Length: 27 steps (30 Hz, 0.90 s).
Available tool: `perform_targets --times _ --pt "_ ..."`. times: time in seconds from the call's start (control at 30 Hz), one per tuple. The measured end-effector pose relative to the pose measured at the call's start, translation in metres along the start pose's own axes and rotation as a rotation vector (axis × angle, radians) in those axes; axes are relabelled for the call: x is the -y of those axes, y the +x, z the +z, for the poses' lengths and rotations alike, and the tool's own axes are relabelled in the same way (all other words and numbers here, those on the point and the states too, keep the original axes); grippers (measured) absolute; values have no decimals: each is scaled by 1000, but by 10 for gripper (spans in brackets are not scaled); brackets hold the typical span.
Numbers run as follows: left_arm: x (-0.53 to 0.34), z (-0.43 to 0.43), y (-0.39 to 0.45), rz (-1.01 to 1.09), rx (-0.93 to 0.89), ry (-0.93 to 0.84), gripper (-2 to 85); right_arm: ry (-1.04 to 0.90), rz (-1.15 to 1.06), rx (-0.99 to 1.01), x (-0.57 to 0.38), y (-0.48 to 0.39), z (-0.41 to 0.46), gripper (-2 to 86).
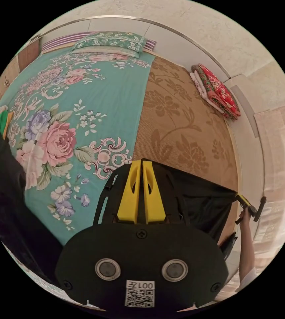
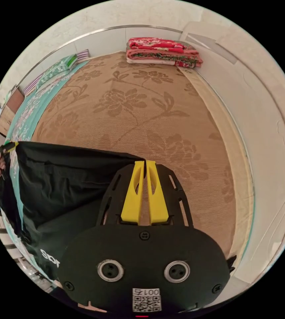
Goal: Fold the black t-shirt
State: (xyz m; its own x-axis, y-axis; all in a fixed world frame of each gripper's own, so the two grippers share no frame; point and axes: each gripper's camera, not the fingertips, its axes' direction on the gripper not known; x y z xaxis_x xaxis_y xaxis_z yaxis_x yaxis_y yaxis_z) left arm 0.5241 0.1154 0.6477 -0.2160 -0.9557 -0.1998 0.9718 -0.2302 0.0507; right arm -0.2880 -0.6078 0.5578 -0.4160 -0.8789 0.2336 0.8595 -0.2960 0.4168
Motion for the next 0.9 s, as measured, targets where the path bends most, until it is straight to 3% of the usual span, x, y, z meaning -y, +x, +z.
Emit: perform_targets --times 0.2,0.37,0.5,0.57,0.63,0.7,0.8,0.9 --pt "31 50 -10 -174 -284 -45 46 -69 91 274 43 50 29 65" --pt "44 51 -3 -90 -108 47 64 -52 50 311 58 82 21 100" --pt "56 69 52 347 8 -62 57 -141 44 334 73 95 25 88" --pt "54 84 86 576 77 -155 56 -195 138 481 82 106 31 59" --pt "44 107 129 848 182 -257 57 -135 206 605 87 114 29 43" --pt "36 125 152 979 266 -305 59 -43 237 676 90 120 22 35" --pt "29 155 176 1116 388 -352 60 79 66 548 92 108 2 39" --pt "28 176 185 1173 415 -380 63 8 -309 313 87 62 -3 62"
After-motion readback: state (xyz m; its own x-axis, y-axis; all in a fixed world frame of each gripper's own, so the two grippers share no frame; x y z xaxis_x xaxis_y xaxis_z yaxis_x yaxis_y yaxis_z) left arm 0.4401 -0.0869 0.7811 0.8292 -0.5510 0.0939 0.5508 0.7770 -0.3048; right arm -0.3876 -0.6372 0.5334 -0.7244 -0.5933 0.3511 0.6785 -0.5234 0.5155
